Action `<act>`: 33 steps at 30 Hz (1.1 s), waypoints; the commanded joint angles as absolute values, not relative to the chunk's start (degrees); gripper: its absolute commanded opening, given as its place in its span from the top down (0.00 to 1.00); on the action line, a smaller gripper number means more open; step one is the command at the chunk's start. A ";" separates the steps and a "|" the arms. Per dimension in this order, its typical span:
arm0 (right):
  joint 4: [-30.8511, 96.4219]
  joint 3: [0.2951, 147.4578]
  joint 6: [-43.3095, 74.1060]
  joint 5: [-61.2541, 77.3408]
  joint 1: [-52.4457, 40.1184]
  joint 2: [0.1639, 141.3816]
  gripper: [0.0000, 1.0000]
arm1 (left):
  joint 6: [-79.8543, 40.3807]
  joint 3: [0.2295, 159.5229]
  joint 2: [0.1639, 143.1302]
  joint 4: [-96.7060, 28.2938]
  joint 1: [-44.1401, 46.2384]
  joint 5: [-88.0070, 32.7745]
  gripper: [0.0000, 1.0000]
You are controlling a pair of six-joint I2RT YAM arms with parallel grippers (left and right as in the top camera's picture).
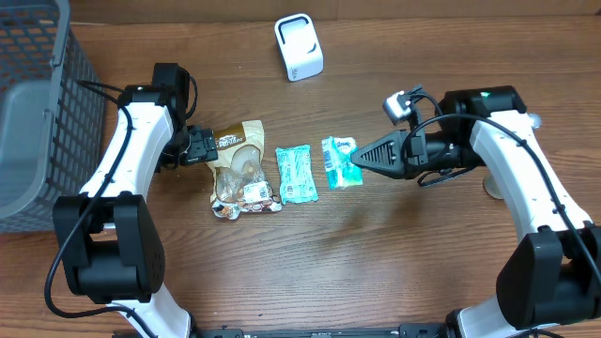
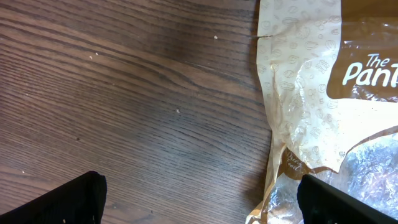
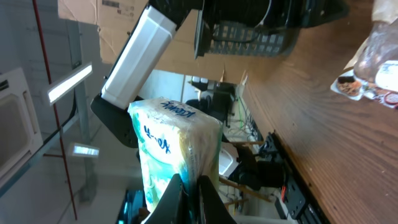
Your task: Scan the item barcode
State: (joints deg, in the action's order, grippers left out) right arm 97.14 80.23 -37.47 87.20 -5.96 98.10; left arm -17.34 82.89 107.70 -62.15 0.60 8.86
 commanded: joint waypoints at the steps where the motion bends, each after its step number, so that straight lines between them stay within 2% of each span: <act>1: 97.14 80.38 -37.26 89.95 -6.70 96.42 0.96 | -16.27 83.74 108.09 -62.08 0.45 9.41 0.01; 5: 93.25 80.36 -37.89 89.14 -6.70 96.44 0.96 | -16.27 83.74 108.09 -62.08 0.45 9.41 0.00; 12: 84.86 80.36 -37.23 72.51 -6.76 96.53 0.96 | -16.27 83.74 108.09 -62.08 0.45 9.41 0.00; 18: 83.33 80.29 -35.97 66.37 -6.76 97.38 0.96 | -16.27 83.74 108.09 -62.08 0.45 9.41 0.00; 29: 63.33 79.96 -7.92 50.83 -6.76 98.52 0.96 | -16.27 83.72 108.09 -62.06 0.45 9.41 0.00; 31: 60.49 80.01 1.52 45.43 -6.79 98.52 0.96 | -16.27 83.74 108.09 -62.08 0.45 9.41 0.01; 33: 59.05 80.58 5.19 41.10 -6.98 98.50 0.96 | -16.27 83.74 108.09 -62.08 0.45 9.41 0.00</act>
State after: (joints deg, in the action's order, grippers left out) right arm 60.10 80.12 -7.09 49.84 -6.59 98.21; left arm -17.34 82.89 107.70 -62.13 0.60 8.86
